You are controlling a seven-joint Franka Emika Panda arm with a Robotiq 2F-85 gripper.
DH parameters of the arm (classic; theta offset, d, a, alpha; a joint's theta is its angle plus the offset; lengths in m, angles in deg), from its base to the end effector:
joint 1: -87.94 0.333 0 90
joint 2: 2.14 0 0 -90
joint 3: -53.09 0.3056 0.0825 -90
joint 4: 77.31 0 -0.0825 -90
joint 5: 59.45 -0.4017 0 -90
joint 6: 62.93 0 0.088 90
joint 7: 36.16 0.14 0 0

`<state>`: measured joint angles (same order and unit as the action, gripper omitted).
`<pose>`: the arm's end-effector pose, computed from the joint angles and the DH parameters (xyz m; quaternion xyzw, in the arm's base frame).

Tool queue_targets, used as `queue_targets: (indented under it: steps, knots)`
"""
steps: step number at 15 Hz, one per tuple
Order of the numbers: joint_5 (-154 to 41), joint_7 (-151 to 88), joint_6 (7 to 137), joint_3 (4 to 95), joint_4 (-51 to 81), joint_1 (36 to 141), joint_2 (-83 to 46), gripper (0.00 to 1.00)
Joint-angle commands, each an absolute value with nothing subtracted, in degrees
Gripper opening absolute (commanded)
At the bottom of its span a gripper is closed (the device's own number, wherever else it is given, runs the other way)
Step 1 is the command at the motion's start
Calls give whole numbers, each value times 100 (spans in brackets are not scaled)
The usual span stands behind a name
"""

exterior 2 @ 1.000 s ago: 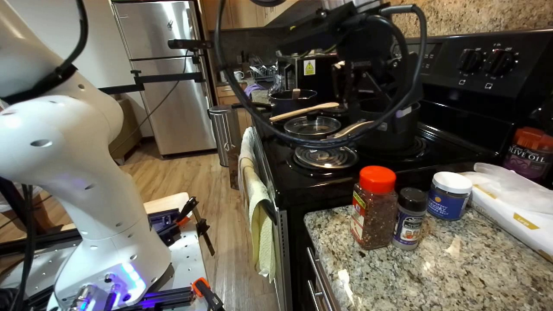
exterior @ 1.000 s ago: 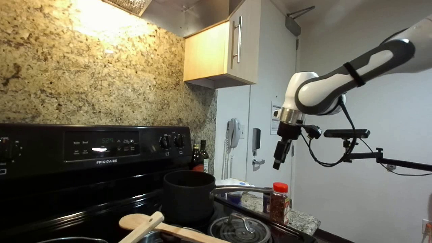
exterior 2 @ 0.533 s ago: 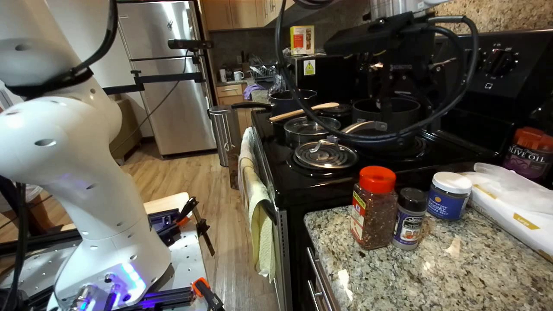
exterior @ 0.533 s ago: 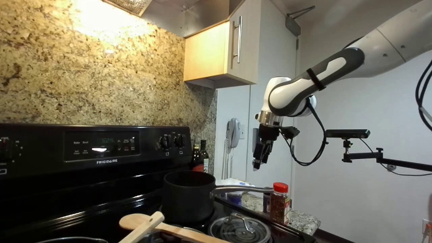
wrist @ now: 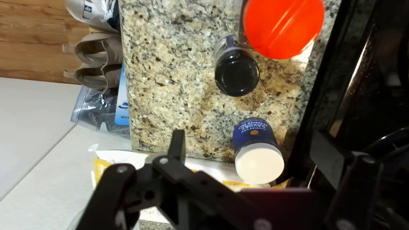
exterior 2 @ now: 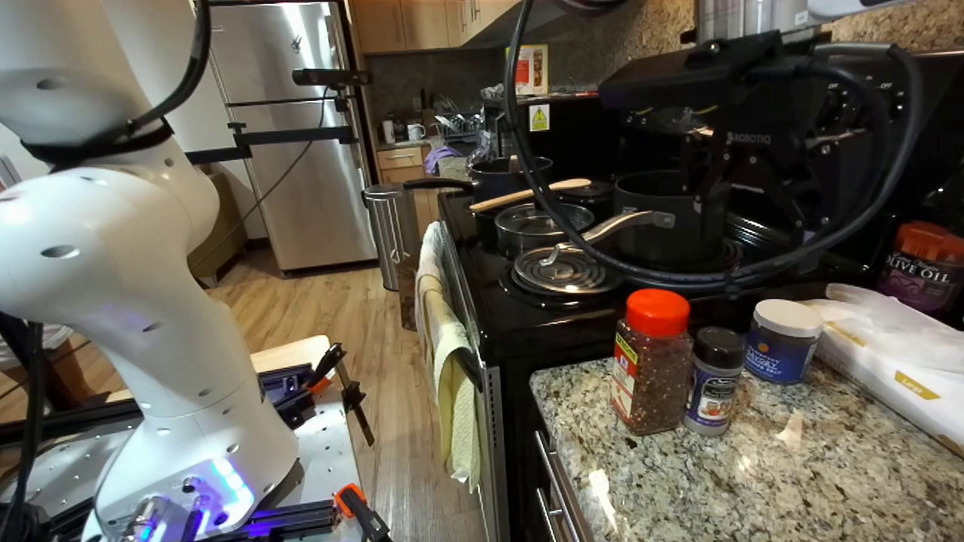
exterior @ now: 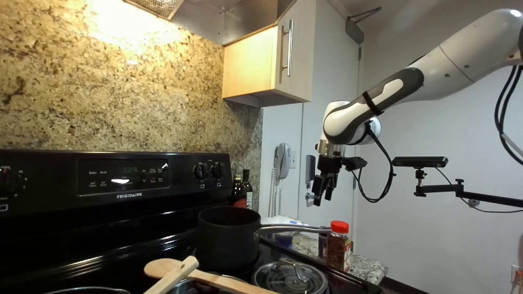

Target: Move the small bottle to the right

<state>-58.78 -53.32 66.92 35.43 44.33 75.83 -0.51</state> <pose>0.4974 -0.2857 0.3877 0.9907 -0.1064 0.0779 0.0343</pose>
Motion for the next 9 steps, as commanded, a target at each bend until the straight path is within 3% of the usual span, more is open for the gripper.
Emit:
queue_targets:
  steps: [1,9]
  knots:
    - [-6388,-5579,6697,3627,4130,7481,-547,100]
    - [-6331,-5233,6524,3679,3685,7285,-1172,100]
